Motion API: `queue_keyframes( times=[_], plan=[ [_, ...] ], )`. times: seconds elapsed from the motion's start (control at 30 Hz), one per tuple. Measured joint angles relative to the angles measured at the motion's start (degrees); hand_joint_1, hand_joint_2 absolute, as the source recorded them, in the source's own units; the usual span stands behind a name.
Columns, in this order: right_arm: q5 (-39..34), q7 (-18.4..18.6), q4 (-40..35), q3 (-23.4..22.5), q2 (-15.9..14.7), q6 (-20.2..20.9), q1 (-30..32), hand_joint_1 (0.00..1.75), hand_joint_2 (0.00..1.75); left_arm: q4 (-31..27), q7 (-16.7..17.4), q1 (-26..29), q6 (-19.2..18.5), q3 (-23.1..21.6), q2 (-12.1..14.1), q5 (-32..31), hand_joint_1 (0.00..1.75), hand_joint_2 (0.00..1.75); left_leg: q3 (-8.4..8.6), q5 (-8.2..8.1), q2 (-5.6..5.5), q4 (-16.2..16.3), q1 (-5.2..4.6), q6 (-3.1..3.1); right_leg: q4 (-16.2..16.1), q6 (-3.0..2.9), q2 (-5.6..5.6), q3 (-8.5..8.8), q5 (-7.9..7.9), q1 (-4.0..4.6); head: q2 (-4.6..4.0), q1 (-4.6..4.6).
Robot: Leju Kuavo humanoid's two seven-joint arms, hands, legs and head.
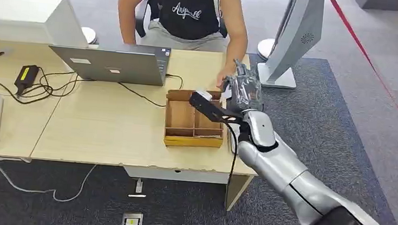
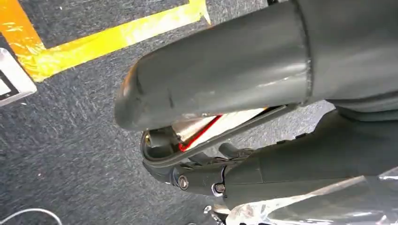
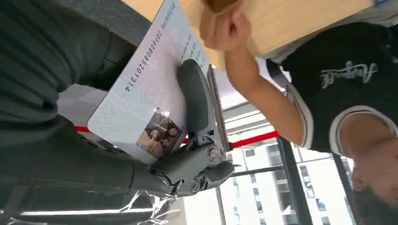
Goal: Pass the card to the sensor for recognition and then transmit it.
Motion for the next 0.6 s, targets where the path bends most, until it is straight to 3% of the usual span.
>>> queue_keyframes(
  times=[0.27,0.6],
  plan=[
    [0.1,-0.5,3.8,1.7,3.0,-0.1,-2.2,1.75,1.75,0.0,0.0,-0.1,0.0,-0.4,0.1,-0.1,0.0,0.0,-0.01,-0.01,0.02,0.0,0.0,0.0,0.0,0.0,0.0,0.01,0.0,0.0,0.0,0.02],
    [0.2,-0.5,5.9,2.8,4.2,-0.1,-2.7,1.75,1.75,0.0,0.0,-0.1,0.0,-0.5,0.2,-0.1,0.0,0.0,-0.01,-0.01,0.02,0.0,0.01,-0.01,-0.1,0.0,0.0,0.0,0.0,0.01,0.0,0.02]
  ],
)
